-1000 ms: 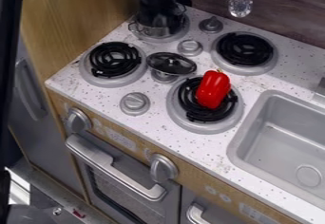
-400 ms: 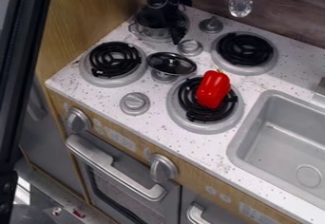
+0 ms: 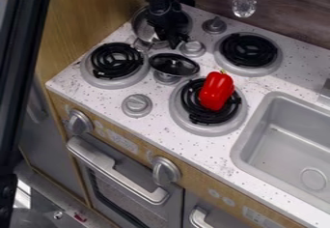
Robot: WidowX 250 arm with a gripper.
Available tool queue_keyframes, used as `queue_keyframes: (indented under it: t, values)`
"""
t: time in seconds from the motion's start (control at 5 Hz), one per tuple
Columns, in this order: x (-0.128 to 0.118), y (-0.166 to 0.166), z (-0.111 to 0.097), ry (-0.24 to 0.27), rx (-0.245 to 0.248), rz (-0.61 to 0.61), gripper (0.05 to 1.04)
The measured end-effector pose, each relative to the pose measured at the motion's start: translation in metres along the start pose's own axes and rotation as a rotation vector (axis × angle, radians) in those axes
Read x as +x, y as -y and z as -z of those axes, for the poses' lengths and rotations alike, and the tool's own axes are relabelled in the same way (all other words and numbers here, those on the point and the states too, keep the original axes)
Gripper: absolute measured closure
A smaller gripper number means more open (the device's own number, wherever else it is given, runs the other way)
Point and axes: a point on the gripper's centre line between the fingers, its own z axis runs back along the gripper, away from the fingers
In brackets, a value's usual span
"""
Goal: Take the silver pot and put it on the lower left burner
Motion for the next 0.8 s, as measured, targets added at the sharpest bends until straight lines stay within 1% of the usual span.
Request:
queue_keyframes:
  t: [0.2,0.4,0.6,0.8]
  values:
    - [0.004,0.001,-0.016,0.024,0.010,-0.003,0.997]
    - [0.000,0.003,-0.041,0.016,0.035,-0.024,1.014]
    - [-0.010,0.002,-0.080,0.000,0.095,-0.059,1.016]
    - [-0.034,0.006,-0.087,-0.054,0.097,-0.082,1.016]
